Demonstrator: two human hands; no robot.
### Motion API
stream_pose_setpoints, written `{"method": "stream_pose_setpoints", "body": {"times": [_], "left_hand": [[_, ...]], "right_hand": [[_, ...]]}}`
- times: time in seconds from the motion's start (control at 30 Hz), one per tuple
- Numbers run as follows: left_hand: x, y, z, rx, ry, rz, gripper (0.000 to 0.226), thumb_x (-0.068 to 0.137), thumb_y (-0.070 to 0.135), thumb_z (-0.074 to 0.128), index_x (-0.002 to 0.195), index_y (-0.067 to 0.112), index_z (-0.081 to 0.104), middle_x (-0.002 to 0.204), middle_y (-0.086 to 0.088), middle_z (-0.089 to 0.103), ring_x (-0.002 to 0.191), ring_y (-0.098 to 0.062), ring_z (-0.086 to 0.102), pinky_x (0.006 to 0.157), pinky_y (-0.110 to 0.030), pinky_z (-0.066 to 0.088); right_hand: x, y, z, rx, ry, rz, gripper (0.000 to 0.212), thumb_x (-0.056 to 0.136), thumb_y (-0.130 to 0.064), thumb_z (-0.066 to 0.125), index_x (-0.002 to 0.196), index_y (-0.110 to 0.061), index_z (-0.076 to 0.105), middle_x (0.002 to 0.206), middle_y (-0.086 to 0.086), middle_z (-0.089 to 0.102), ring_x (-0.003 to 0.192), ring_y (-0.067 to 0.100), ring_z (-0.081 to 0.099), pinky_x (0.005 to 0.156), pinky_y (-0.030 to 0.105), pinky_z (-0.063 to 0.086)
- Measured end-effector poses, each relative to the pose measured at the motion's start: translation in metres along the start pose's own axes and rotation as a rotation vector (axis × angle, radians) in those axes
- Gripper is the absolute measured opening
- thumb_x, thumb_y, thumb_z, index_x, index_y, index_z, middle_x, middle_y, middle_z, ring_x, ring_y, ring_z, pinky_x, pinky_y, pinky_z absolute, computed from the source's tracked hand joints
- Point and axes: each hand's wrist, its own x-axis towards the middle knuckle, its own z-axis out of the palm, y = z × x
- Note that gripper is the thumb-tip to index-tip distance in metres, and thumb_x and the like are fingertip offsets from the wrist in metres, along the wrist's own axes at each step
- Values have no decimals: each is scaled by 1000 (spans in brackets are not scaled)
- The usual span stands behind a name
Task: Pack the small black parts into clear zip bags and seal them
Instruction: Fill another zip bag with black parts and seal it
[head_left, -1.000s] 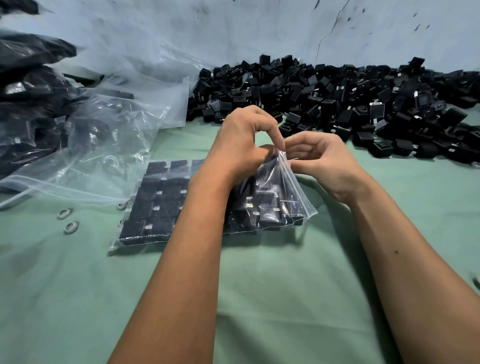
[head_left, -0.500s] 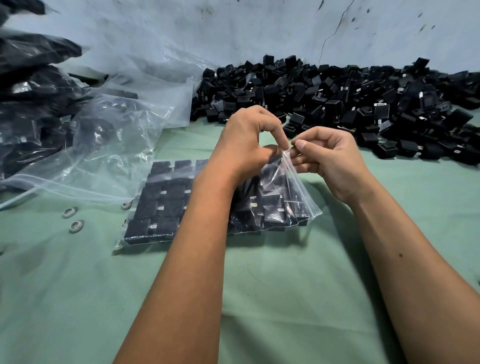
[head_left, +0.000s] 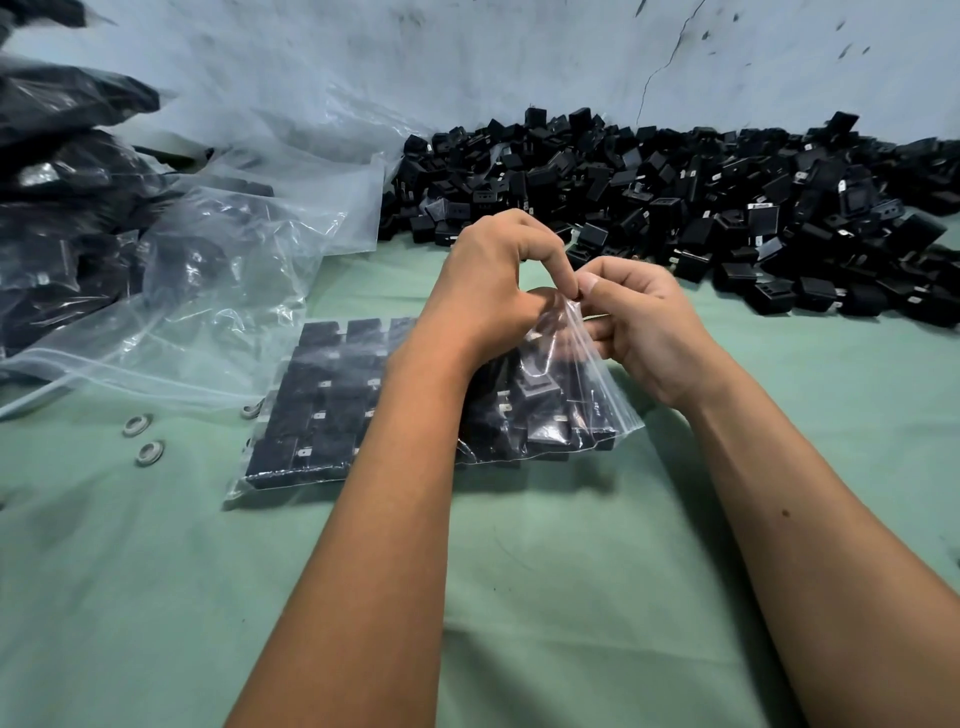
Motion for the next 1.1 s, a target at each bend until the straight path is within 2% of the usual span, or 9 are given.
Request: {"method": "stream_pose_setpoints", "body": {"times": [0.17, 0.3, 0.37, 0.43, 0.5, 0.63, 0.8, 0.93, 1.1], "left_hand": [[-2, -4, -1, -15, 1, -9, 25, 74, 6, 86, 78, 30, 80, 107, 13, 67, 106, -1, 61, 91, -25, 50], [-3, -6, -3, -18, -15, -40, 24, 76, 8, 88, 77, 30, 80, 107, 14, 67, 107, 1, 61, 90, -20, 48], [-4, -8, -4, -34, -41, -70, 24, 76, 7, 87, 77, 30, 80, 107, 14, 68, 107, 1, 61, 89, -18, 46], [-6, -9, -6, -45, -83, -98, 26, 77, 5, 86, 76, 30, 80, 108, 13, 68, 110, -2, 61, 88, -14, 44], [-7, -10, -6, -48, -109, -122, 30, 78, 2, 84, 75, 32, 79, 109, 10, 68, 111, -5, 61, 78, -2, 42], [-7, -10, -7, -36, -105, -120, 34, 79, 2, 84, 73, 35, 77, 109, 10, 67, 110, -5, 61, 73, 3, 40], [-7, -10, -7, -28, -109, -97, 31, 78, 5, 85, 74, 35, 78, 107, 11, 68, 109, -5, 61, 85, -10, 43], [-6, -8, -7, -44, -93, -82, 22, 79, 9, 86, 78, 30, 80, 106, 12, 68, 108, -4, 62, 95, -25, 47], [-4, -3, -3, -39, -65, -53, 20, 78, 9, 87, 80, 28, 80, 105, 10, 69, 106, -6, 62, 97, -31, 51]], "right_hand": [[1, 0, 1, 31, 14, -3, 28, 103, -27, 55, 99, 0, 61, 80, 17, 69, 60, 24, 66, 56, 33, 59], [5, 3, -4, -46, 273, -3, 30, 106, -27, 56, 88, -3, 63, 75, 15, 74, 61, 29, 73, 53, 31, 59], [9, 10, -6, -233, 445, -10, 31, 103, -31, 59, 83, -8, 65, 75, 11, 75, 68, 33, 74, 58, 36, 60], [16, 18, -12, -675, 632, -75, 25, 96, -34, 63, 81, -16, 69, 78, 2, 74, 78, 27, 71, 72, 36, 57], [24, 19, -18, -1024, 731, -133, 14, 91, -33, 65, 95, -21, 71, 98, 2, 71, 100, 26, 62, 85, 35, 46], [41, 23, -26, -1207, 454, 100, 46, 96, -28, 66, 141, -26, 55, 145, 12, 46, 140, 32, 32, 114, 43, 33], [37, 30, -21, -1018, 439, 0, 25, 91, -14, 69, 115, -23, 72, 118, 5, 62, 112, 26, 59, 90, 25, 39], [24, 29, -16, -692, 518, -74, 27, 86, -29, 80, 111, -28, 71, 100, -4, 69, 93, 16, 64, 87, 28, 50], [10, 27, -24, -272, 568, -97, 28, 83, -27, 85, 107, -19, 73, 97, 13, 72, 71, 14, 65, 59, 22, 53]]}}
